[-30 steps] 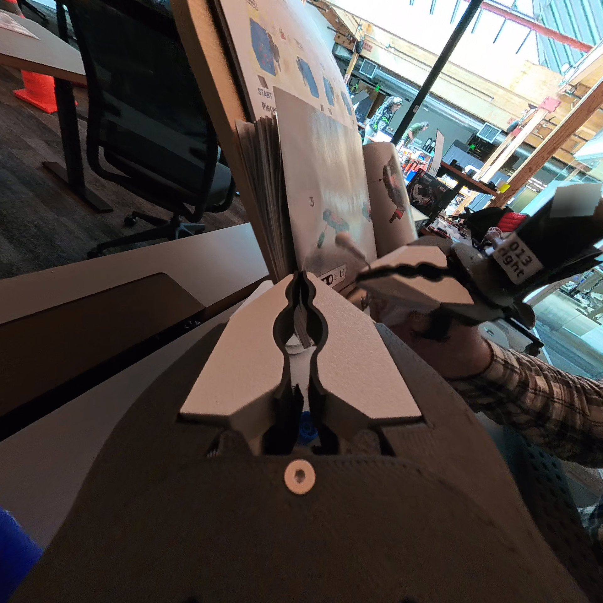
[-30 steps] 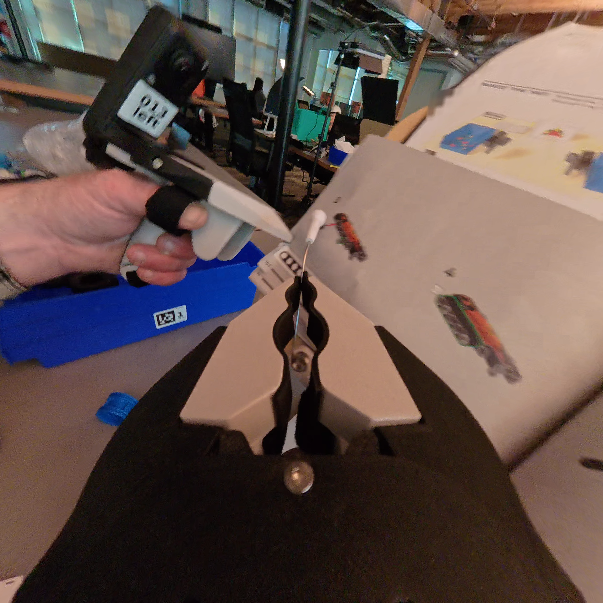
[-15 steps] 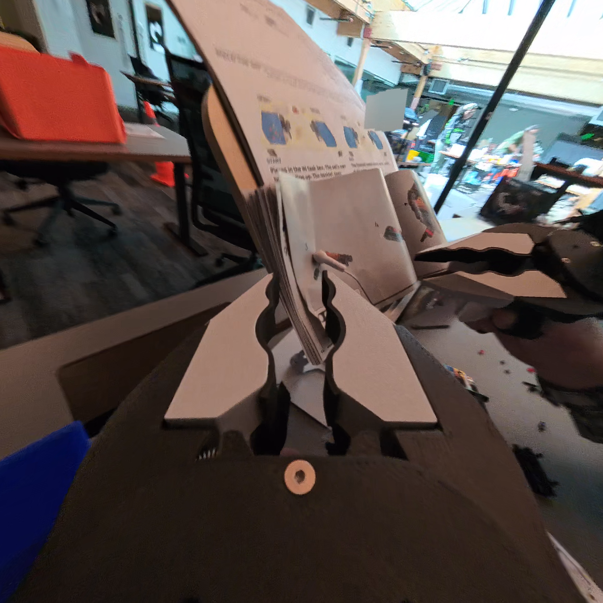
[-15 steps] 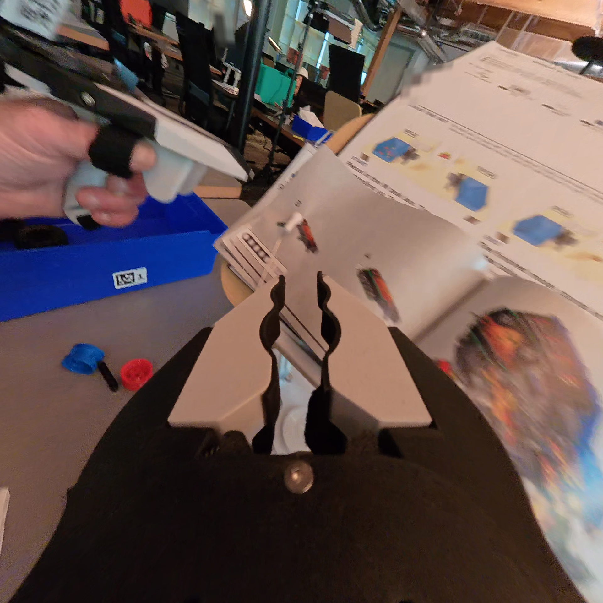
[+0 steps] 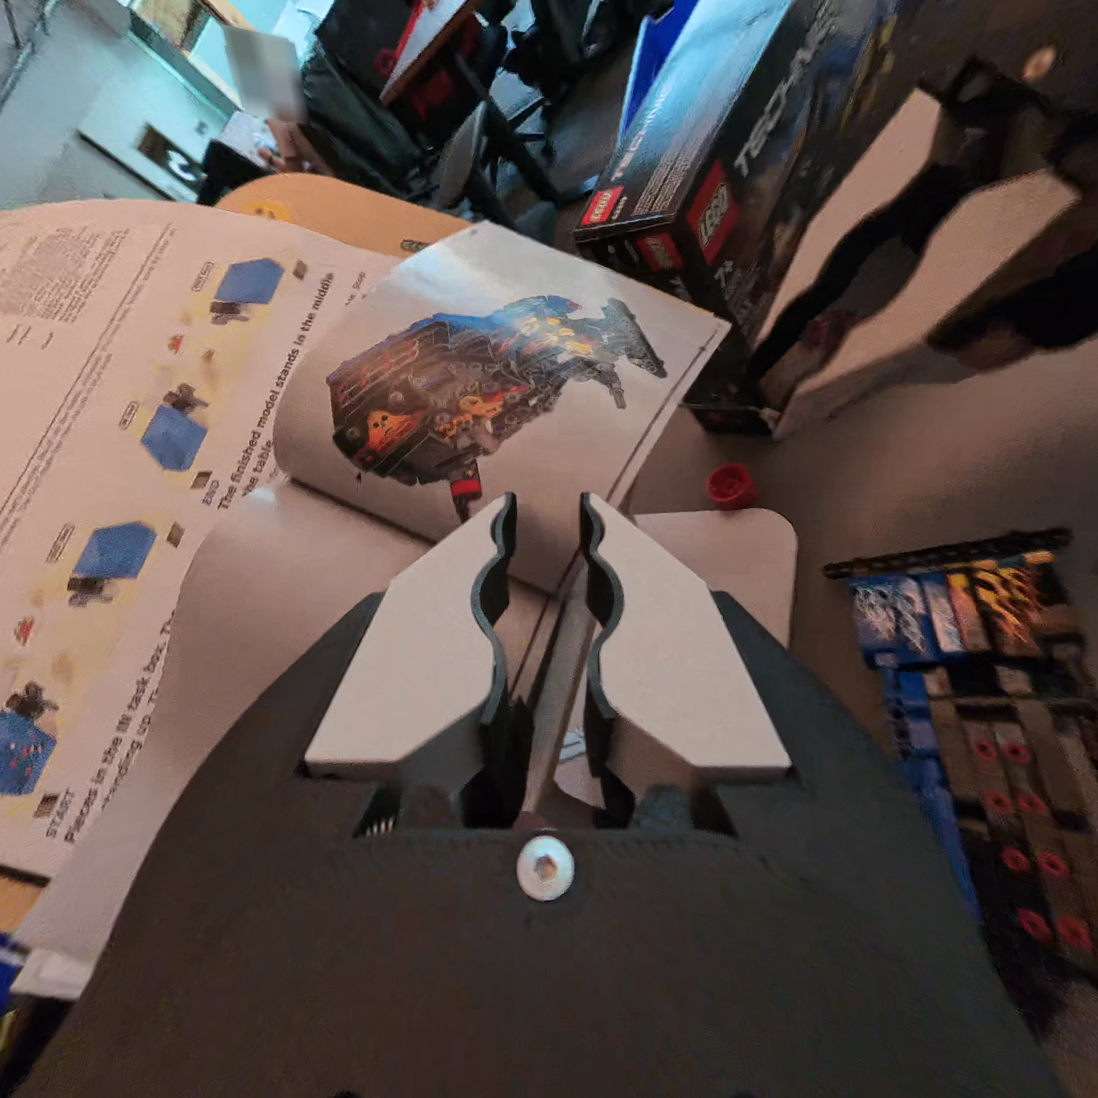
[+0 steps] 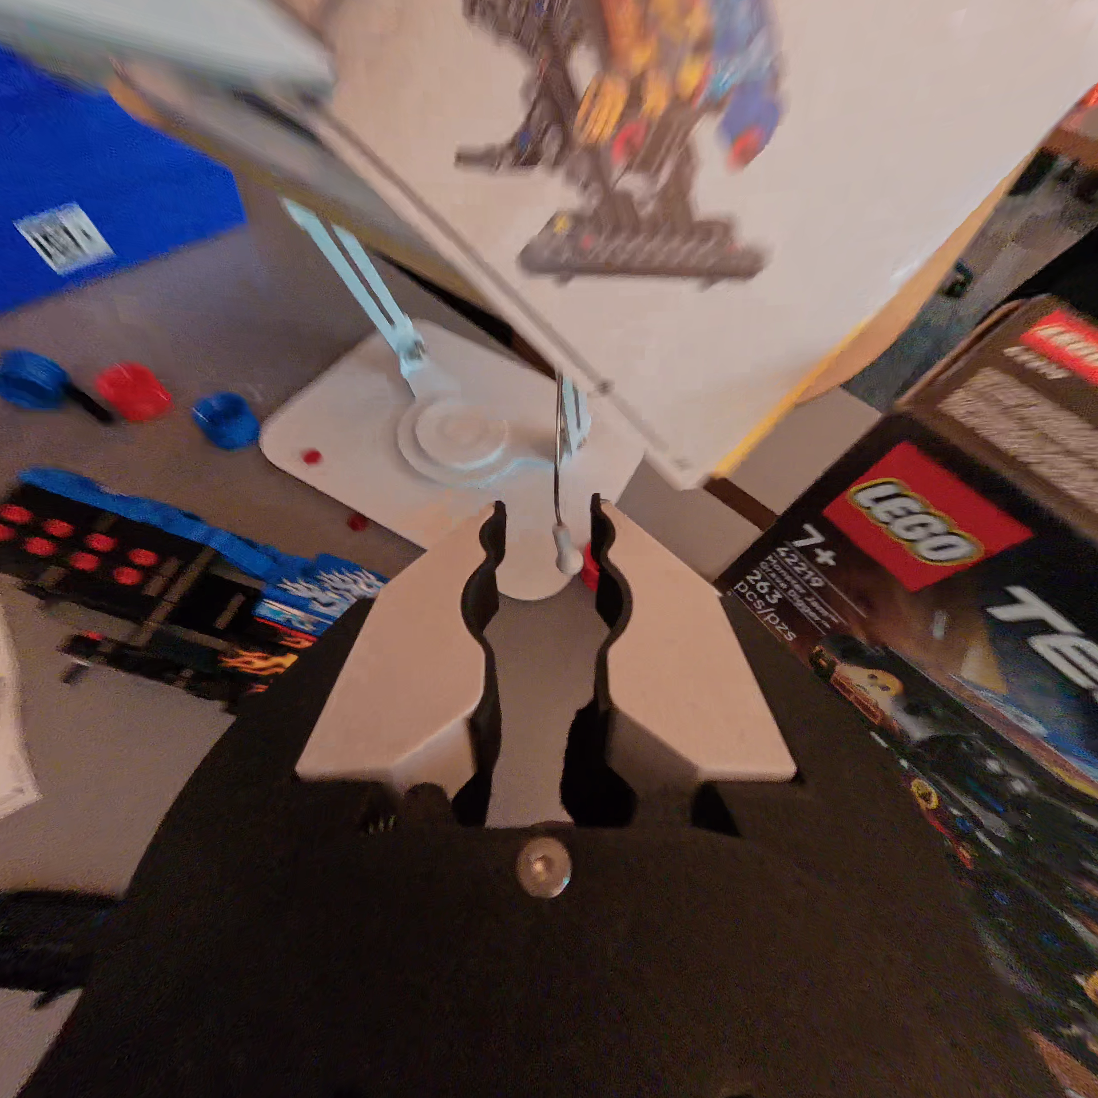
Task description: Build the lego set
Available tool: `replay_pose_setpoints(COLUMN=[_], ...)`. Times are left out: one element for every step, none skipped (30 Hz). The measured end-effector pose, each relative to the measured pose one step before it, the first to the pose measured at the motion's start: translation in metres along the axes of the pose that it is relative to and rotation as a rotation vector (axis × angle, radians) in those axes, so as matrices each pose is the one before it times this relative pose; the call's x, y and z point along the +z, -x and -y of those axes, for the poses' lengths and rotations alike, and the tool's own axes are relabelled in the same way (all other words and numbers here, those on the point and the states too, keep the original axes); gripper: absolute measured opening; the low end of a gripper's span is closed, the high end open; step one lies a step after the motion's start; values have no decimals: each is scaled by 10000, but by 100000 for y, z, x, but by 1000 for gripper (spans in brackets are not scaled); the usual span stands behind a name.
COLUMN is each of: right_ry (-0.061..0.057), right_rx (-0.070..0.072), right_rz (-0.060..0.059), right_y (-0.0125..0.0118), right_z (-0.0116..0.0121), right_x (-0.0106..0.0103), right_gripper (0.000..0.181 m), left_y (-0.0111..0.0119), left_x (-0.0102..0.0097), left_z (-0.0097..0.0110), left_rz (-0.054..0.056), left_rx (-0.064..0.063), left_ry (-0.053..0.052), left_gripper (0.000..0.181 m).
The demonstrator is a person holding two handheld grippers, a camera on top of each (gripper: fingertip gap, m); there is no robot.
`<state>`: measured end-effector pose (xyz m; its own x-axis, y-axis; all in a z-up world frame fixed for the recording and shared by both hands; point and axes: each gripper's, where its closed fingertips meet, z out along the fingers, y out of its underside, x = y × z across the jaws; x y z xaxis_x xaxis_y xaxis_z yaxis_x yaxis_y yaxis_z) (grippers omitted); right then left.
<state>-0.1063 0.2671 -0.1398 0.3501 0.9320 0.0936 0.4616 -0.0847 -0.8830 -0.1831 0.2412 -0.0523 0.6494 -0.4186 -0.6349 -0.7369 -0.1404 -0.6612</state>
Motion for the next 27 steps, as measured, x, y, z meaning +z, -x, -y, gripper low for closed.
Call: replay_pose_setpoints(right_ry=[337, 108, -48, -17, -53, -105, -92, -18, 83, 100, 67, 98, 178, 239, 265, 264, 210, 160, 165, 199, 242, 259, 203, 150, 101, 69, 94], right_rx=[-277, -205, -125, -143, -178, -164, -158, -216, -246, -197, -167, -245, -432, -540, -510, -437, -399, -383, -426, -480, -516, -526, -486, -385, -307, -305, -324], right_rz=[9, 103, -32, -234, -253, -27, 167, 98, -54, -131, -149, -227, -314, -378, -323, -272, -318, -253, -212, -223, -229, -243, -250, -177, -144, -159, -111], right_y=[-37, 129, -105, -481, -502, -137, 206, 166, -70, -249, -320, -432, -499, -574, -562, -584, -741, -687, -600, -539, -462, -422, -454, -417, -420, -445, -372], right_z=[-825, -386, -111, -69, 40, 66, 38, 25, 9, 38, 88, 60, -5, -8, 30, 52, 94, 114, 125, 121, 101, 85, 82, 54, 57, 91, 43], right_x=[925, 866, 640, 340, 54, -18, -52, -156, -352, -477, -493, -449, -359, -316, -297, -266, -300, -271, -220, -172, -134, -93, -46, -7, 37, 76, 162], right_gripper=[28, 25, 18, 4, 2, 2, 2, 2, 2, 2, 2, 2, 2, 1, 1, 1, 1, 1, 1, 1, 1, 1, 1, 2, 2, 2, 2], left_y=[-65, -223, 50, 156, -40, -11, 27, 26, 28, 109, 207, 125, -68, -35, 29, 21, -2, -19, 8, 11, 13, 39, 22, 17, -6, -16, -1], left_x=[864, 717, 633, 457, 294, 251, 227, 152, 126, 141, 68, 41, 93, 65, 39, 48, 48, 36, 25, 22, 18, 28, 22, 8, 37, 68, 90], left_z=[354, 238, -171, -175, 8, -54, -135, -124, -171, -329, -70, 40, -32, -50, -38, -38, -19, -3, 13, 5, 16, 4, -28, 12, 13, -36, -89], left_rz=[144, -21, 112, 175, 28, 29, 44, 54, 48, 91, 135, 24, -117, -77, 31, 101, 111, 83, 49, 25, 33, 66, 99, 107, 95, 81, 78], left_rx=[24, -50, 39, 81, 14, -41, 19, 46, 36, 48, 5, -119, -173, -75, 64, 119, 105, 6, -91, -147, -157, -110, -19, 12, 11, 33, 24], left_ry=[-58, -43, 173, 138, -5, 9, 25, -10, 17, 127, -31, -63, 15, 38, 58, 60, 43, 16, -18, -30, -38, -27, 7, 12, 16, 26, 49], left_gripper=[15, 14, 12, 10, 10, 10, 10, 9, 6, 5, 1, 0, 0, 0, 0, 0, 0, 0, 0, 0, 0, 0, 0, 0, 0, 0, 0])
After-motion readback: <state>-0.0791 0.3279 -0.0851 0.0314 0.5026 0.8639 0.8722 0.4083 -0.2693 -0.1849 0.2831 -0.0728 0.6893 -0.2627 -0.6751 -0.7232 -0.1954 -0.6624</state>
